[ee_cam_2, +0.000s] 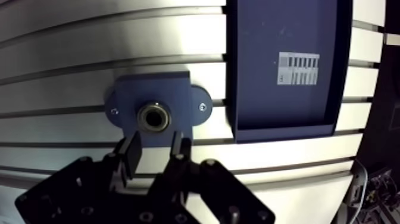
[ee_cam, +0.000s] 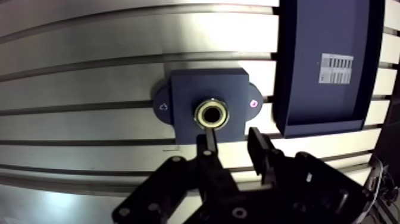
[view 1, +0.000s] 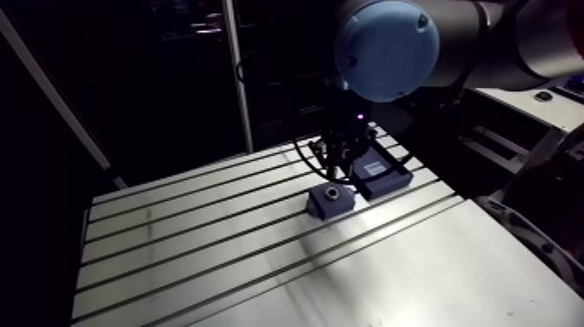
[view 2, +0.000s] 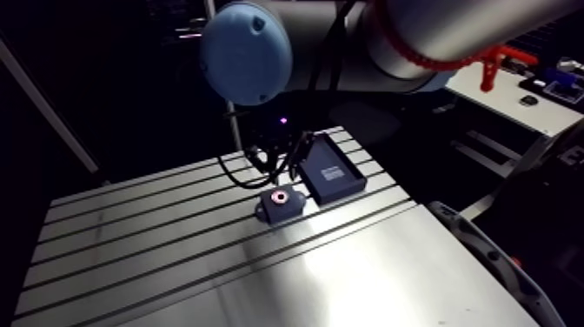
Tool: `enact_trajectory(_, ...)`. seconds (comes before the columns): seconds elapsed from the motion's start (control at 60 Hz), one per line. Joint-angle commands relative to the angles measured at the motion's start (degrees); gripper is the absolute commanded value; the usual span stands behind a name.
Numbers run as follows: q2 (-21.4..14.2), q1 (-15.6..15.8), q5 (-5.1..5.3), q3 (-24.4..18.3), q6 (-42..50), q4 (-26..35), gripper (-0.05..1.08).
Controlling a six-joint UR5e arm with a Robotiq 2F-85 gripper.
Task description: Pick up the bearing and press it into the housing until flush.
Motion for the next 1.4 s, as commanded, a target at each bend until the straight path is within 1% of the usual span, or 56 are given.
enact_trajectory(0.017,0.0,-0.4,0.47,0.0,-0.1,0.0,0.95)
enact_trajectory(0.2,0.1,-0.2,0.38,0.1,-0.1,-0.2,0.95)
enact_trajectory(0.233,0.1,-0.2,0.53,0.1,0.0,-0.2,0.95)
enact_trajectory(0.267,0.4,-0.2,0.95,0.2,0.0,-0.2,0.95)
enact_trajectory(0.3,0.4,-0.2,0.95,0.2,0.0,-0.2,0.95)
enact_trajectory(0.317,0.4,-0.2,1.29,0.2,0.0,-0.2,0.95)
enact_trajectory(0.5,0.8,-0.3,2.29,0.6,0.2,-0.2,0.96)
enact_trajectory(0.717,1.5,-0.4,2.23,0.7,0.2,-0.4,0.96)
enact_trajectory(0.817,2.2,-0.3,2.23,0.9,0.1,-2.2,0.95)
enact_trajectory(0.95,2.7,-0.3,2.23,0.9,0.2,-2.5,0.95)
enact_trajectory(1.4,2.7,0.0,1.96,1.4,0.2,-2.7,0.96)
